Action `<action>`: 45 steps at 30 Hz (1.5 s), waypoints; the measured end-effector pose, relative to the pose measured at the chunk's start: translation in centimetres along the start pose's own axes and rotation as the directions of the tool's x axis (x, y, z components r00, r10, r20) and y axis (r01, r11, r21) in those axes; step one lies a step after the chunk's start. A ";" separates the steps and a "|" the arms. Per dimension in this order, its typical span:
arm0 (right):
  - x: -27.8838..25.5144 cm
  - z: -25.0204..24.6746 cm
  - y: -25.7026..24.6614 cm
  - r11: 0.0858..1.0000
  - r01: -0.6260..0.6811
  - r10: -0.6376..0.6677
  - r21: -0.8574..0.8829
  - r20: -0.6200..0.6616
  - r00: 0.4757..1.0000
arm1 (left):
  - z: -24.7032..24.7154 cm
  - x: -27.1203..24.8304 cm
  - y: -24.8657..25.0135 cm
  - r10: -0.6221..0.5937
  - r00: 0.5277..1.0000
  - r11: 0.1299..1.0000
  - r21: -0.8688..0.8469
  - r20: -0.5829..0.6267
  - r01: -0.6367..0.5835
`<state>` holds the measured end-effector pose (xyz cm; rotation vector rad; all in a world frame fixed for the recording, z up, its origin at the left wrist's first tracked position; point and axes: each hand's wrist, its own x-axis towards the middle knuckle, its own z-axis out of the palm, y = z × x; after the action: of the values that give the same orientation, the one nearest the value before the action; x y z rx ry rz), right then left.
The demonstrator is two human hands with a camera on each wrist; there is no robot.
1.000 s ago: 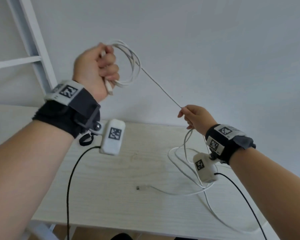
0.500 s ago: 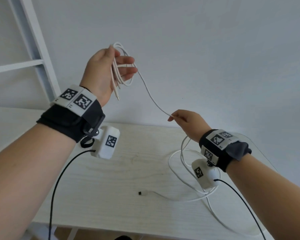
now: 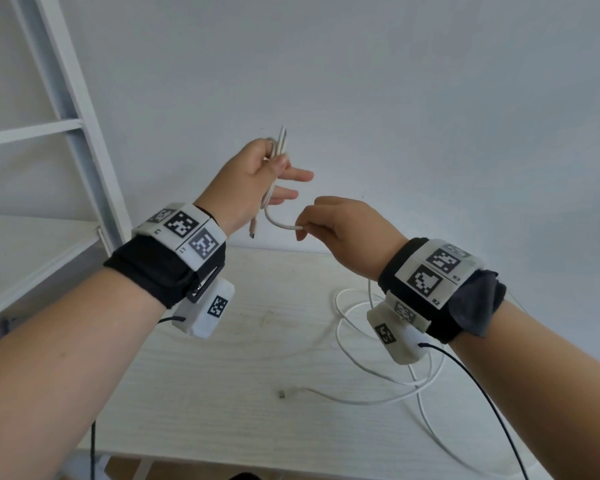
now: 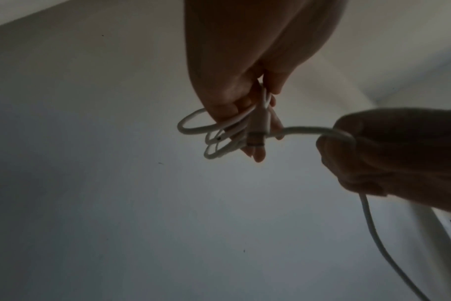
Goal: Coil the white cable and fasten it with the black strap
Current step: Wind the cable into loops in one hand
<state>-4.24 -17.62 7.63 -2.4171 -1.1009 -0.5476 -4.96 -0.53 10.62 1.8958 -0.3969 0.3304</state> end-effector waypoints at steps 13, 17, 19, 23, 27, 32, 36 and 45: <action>1.6 -3.3 -1.7 0.980 0.126 -0.106 0.155 -0.132 0.986 | 0.2 -1.4 0.2 -0.040 0.993 0.999 0.035 0.115 0.037; 2.3 -4.1 -0.7 0.988 -0.006 0.034 0.153 -0.182 0.983 | 0.4 -1.9 0.6 -0.049 0.994 0.997 -0.050 0.098 0.054; 2.5 -4.1 -0.3 0.985 -0.045 0.079 0.164 -0.211 0.974 | 0.7 -2.1 0.6 -0.050 0.996 0.992 -0.108 0.078 0.059; 2.9 -4.0 -0.2 0.979 -0.077 0.127 0.189 -0.274 0.953 | 1.1 -2.3 0.2 -0.050 0.995 0.977 -0.202 0.089 0.067; 3.0 -3.9 0.5 0.961 -0.146 0.220 0.236 -0.327 0.919 | 0.9 -2.4 -0.1 -0.101 0.988 0.952 -0.277 0.119 0.131; 3.0 -3.1 1.9 0.925 -0.224 0.316 0.307 -0.293 0.902 | 0.6 -2.3 -0.3 -0.124 0.977 0.894 -0.406 0.176 0.187; 2.7 -1.8 2.7 0.881 -0.257 0.369 0.398 -0.238 0.898 | 0.0 -2.0 -0.3 -0.145 0.959 0.748 -0.608 0.242 0.267; -0.6 0.2 5.9 0.815 -0.399 0.474 0.420 -0.088 0.876 | -4.8 0.6 0.7 -0.151 0.988 0.525 -0.843 0.044 0.118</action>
<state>0.04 -21.38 5.90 -2.1083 -0.4790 -0.3490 -4.95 3.66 13.14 0.9245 -0.2968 0.0255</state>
